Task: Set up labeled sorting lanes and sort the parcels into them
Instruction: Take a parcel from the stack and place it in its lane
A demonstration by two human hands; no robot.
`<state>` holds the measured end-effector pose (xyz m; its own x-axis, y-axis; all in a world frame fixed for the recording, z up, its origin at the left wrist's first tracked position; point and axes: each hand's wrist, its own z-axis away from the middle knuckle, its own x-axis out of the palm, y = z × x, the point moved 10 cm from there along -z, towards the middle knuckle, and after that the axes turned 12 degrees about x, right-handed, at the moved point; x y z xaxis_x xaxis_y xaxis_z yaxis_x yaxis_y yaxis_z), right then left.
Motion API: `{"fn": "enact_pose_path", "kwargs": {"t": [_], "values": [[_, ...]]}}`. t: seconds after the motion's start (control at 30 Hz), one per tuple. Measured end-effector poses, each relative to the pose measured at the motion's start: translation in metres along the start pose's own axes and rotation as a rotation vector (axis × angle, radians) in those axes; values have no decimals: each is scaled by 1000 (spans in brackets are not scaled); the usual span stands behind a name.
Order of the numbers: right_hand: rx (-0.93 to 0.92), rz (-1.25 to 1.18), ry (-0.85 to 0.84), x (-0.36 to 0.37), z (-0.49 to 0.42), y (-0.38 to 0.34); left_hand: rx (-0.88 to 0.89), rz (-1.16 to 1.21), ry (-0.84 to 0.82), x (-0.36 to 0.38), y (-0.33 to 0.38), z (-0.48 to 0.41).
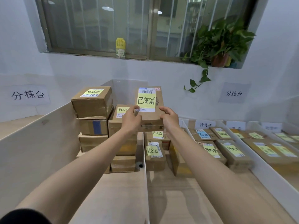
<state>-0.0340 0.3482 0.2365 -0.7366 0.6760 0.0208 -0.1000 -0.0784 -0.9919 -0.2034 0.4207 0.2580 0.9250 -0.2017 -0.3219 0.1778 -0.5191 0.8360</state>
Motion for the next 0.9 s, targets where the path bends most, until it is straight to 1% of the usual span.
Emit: {"fn": "enact_pose_path", "kwargs": {"t": [0.1,0.2,0.27,0.43,0.73,0.9], "values": [[21,22,45,-31,9,21,-32,51,-14,22,1,27],[66,-25,29,-58,21,46,-48,40,-49,44,0,54],[86,-10,29,-73,33,59,-62,36,-71,57,-4,73],[172,-75,64,-101,50,112,-118,-5,-89,82,-22,119],[297,61,76,-127,66,193,-272,-18,-116,122,-75,185],[421,48,102,-140,64,253,-367,-59,-142,144,-108,218]]}}
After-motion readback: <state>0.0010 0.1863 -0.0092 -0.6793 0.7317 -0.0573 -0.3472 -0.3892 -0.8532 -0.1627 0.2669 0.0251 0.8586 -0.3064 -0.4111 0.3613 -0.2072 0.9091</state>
